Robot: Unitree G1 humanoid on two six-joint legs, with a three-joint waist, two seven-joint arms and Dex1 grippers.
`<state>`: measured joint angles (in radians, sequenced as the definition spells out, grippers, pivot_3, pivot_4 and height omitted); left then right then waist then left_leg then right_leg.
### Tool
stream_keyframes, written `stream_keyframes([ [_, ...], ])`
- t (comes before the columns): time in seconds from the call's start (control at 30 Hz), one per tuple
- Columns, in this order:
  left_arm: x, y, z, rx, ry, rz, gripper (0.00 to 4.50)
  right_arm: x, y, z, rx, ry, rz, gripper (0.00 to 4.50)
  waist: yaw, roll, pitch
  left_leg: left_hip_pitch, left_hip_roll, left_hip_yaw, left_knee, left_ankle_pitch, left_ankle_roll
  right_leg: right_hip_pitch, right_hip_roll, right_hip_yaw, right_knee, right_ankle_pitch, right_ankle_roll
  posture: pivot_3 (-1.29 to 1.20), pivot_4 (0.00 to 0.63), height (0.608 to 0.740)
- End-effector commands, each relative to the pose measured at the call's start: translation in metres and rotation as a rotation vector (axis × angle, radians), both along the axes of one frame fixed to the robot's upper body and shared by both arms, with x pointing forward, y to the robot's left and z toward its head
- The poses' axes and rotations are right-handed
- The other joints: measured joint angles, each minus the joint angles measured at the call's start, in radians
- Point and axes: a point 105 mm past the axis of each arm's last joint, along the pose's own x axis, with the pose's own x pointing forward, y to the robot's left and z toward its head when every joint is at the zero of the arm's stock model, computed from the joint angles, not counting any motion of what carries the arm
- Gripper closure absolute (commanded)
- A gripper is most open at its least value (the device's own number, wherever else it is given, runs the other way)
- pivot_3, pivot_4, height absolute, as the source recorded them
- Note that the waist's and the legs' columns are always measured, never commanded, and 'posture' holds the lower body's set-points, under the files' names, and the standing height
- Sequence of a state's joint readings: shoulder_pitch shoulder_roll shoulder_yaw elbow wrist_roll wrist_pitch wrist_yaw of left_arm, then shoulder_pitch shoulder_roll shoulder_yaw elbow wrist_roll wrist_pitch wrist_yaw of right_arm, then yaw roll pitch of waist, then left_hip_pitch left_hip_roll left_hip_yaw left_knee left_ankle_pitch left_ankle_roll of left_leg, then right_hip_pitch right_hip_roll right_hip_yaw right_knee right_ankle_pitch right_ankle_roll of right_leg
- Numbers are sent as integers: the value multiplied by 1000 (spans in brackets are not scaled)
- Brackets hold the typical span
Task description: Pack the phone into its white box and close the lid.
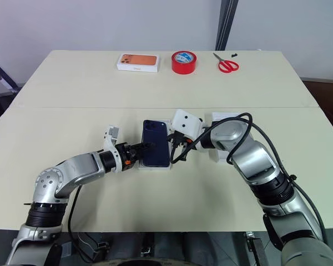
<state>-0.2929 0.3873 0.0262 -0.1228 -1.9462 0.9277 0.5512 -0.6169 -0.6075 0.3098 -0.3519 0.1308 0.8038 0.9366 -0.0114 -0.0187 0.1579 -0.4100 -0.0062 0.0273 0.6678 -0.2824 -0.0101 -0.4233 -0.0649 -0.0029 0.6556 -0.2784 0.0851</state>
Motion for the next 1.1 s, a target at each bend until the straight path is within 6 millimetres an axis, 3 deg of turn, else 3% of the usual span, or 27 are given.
stream_keyframes([
  [0.03,3,-2,17,-34,-55,-6,861,-5,6,13,6,-52,32,4500,0,0,0,0,0,0,0,0,0,0,0,0,0,0,0,0,150,725],
  [0.07,4,-2,19,-37,-63,-4,302,-5,6,12,5,-52,32,4500,1,0,0,0,0,0,0,0,0,0,0,0,0,0,0,0,150,725],
  [0.1,4,-1,21,-31,-72,-6,22,-5,6,12,4,-52,32,4500,0,0,0,0,0,0,0,0,0,1,0,0,0,0,0,0,150,725],
  [0.63,-5,-1,31,213,-214,-171,22,-5,3,11,0,-51,27,4500,-2,0,0,1,1,0,1,0,0,1,1,0,0,0,0,0,150,725],
  [0.87,-2,21,41,292,-263,-150,22,-5,4,10,1,-48,30,4500,-1,0,0,1,1,0,0,0,0,1,1,0,0,0,0,0,150,725],
  [1.1,7,6,37,295,-270,-179,22,-6,6,8,3,-42,39,4500,3,0,0,1,0,0,1,0,0,2,1,0,-1,0,0,0,150,725],
])
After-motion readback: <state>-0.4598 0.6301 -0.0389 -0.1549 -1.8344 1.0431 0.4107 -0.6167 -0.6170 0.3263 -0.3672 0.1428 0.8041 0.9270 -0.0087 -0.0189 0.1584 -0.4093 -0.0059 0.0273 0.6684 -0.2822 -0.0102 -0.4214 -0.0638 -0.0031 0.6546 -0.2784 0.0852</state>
